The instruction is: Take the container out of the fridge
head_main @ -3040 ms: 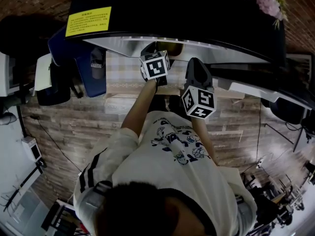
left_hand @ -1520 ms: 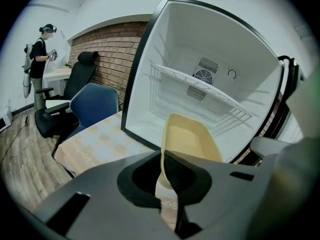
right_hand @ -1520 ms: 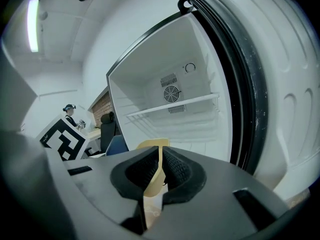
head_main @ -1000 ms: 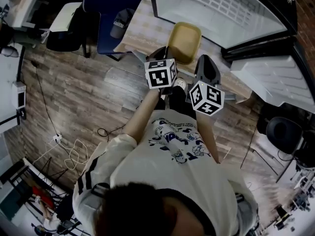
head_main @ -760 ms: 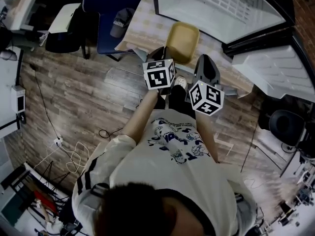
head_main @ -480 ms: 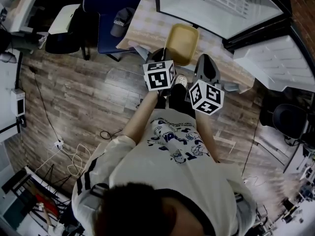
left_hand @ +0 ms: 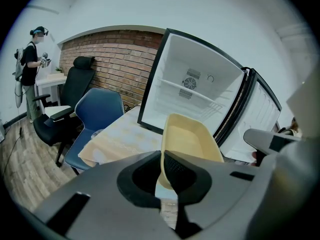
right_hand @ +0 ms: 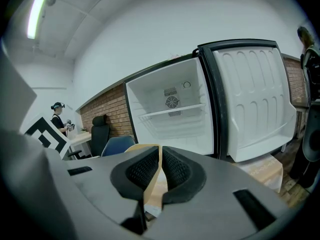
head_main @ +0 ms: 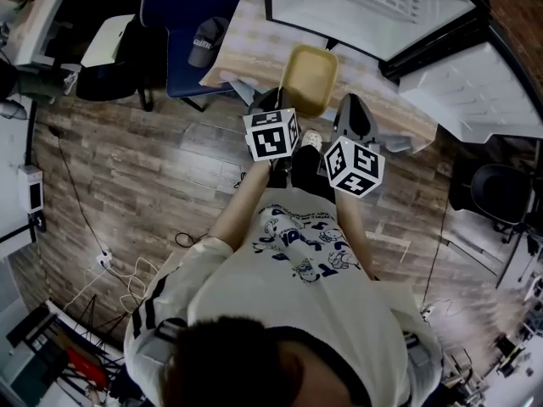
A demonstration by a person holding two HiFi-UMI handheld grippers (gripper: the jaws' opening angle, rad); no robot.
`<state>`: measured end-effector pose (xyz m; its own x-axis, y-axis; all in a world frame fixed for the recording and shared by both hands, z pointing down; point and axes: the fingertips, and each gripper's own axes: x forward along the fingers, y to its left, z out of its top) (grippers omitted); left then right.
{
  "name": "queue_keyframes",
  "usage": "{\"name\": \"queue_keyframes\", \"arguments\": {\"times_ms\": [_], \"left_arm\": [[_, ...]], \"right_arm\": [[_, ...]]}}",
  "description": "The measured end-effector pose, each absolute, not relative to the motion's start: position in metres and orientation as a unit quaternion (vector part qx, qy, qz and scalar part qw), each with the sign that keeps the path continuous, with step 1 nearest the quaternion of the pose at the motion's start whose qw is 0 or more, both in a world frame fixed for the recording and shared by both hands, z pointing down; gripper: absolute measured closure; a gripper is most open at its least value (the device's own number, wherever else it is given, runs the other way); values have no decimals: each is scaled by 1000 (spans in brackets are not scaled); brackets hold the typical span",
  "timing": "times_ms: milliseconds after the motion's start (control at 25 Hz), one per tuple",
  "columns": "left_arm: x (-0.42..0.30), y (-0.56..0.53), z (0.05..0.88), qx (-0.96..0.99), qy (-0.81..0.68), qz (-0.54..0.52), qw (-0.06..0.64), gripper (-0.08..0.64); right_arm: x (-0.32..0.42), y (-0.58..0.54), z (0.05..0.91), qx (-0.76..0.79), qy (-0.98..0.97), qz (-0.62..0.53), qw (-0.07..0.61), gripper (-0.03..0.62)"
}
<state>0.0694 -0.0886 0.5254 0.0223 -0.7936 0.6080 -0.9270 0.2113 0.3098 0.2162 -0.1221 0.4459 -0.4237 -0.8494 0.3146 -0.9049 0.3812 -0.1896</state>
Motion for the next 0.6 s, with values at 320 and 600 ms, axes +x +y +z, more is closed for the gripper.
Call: {"name": "queue_keyframes", "arguments": {"times_ms": [320, 600], "left_arm": [[71, -85, 519, 628, -690, 95, 346, 529], [72, -87, 518, 630, -689, 96, 345, 529]], "right_arm": [[217, -119, 441, 534, -825, 169, 77, 549], [216, -120, 439, 534, -825, 169, 76, 549]]}}
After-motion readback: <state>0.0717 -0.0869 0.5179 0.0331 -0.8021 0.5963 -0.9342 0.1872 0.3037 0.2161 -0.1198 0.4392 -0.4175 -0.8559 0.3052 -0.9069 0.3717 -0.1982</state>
